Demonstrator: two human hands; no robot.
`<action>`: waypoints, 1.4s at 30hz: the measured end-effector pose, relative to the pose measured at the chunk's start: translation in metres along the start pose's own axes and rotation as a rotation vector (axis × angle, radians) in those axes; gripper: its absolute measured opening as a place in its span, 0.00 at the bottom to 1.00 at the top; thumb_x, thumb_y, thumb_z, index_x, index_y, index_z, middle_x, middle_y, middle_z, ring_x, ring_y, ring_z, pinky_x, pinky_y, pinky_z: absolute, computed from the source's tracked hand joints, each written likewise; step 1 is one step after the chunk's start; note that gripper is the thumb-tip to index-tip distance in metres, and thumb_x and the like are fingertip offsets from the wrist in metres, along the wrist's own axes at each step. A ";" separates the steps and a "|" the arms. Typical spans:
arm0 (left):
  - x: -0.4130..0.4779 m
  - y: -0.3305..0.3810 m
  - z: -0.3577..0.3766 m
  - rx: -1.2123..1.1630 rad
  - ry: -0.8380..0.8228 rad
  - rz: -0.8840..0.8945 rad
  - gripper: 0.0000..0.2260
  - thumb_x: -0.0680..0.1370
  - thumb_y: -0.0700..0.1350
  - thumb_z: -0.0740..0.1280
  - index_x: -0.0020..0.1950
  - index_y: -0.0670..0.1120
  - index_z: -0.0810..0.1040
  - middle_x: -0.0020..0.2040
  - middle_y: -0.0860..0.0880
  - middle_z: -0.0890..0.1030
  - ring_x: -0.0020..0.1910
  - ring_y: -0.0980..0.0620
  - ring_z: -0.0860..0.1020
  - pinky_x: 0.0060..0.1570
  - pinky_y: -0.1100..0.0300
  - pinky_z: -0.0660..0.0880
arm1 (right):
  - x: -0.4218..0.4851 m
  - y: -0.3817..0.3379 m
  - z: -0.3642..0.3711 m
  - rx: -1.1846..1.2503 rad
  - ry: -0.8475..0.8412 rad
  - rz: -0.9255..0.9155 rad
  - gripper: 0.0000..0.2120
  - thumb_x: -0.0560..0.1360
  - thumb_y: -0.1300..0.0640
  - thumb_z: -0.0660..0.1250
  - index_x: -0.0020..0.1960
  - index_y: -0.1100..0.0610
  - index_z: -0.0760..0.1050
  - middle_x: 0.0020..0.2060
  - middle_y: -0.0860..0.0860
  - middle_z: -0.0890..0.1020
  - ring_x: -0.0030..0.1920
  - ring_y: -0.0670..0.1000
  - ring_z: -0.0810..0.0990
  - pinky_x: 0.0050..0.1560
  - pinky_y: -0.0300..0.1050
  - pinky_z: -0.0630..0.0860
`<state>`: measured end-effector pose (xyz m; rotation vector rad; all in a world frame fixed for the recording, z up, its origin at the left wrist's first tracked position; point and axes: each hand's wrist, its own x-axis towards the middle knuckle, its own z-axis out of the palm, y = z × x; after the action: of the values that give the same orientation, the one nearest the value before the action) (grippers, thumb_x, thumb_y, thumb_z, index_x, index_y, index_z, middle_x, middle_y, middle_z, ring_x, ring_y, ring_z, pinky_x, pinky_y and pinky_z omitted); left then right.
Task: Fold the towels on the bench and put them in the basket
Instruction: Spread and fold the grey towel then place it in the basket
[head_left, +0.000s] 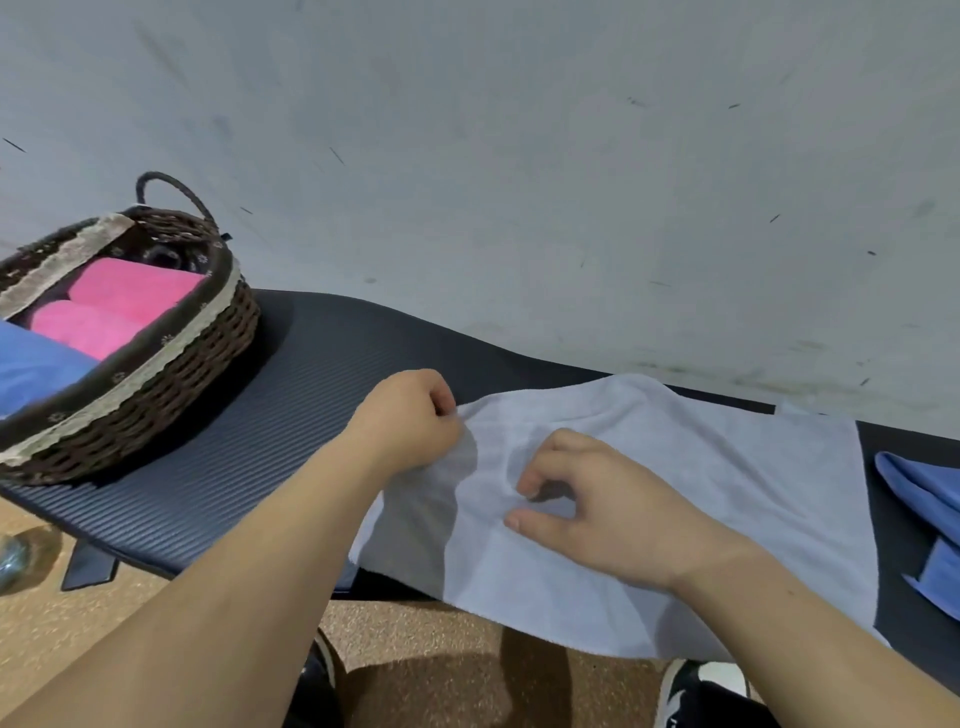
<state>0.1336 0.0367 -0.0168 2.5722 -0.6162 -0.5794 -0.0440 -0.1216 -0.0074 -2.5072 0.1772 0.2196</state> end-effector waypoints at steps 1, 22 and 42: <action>0.002 0.005 -0.002 -0.036 -0.031 -0.045 0.01 0.73 0.47 0.70 0.43 0.52 0.81 0.43 0.54 0.82 0.43 0.52 0.81 0.39 0.58 0.79 | 0.001 0.002 -0.001 0.028 0.027 0.008 0.18 0.73 0.33 0.67 0.54 0.44 0.80 0.52 0.38 0.75 0.54 0.41 0.78 0.59 0.45 0.79; -0.046 -0.041 -0.022 0.136 -0.090 -0.058 0.19 0.76 0.57 0.72 0.39 0.41 0.78 0.35 0.45 0.81 0.37 0.45 0.81 0.30 0.58 0.69 | 0.033 -0.016 0.013 -0.074 0.143 0.046 0.23 0.80 0.42 0.66 0.74 0.46 0.73 0.77 0.44 0.68 0.77 0.43 0.64 0.74 0.44 0.67; -0.032 -0.070 -0.025 0.252 -0.102 0.111 0.23 0.78 0.59 0.65 0.68 0.48 0.69 0.71 0.45 0.66 0.73 0.40 0.63 0.72 0.45 0.66 | 0.134 -0.069 0.056 -0.357 -0.069 0.442 0.34 0.81 0.33 0.46 0.83 0.41 0.43 0.84 0.44 0.40 0.83 0.60 0.38 0.76 0.73 0.45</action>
<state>0.1421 0.1171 -0.0212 2.7304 -0.9135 -0.6333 0.0930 -0.0435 -0.0401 -2.7759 0.7220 0.5576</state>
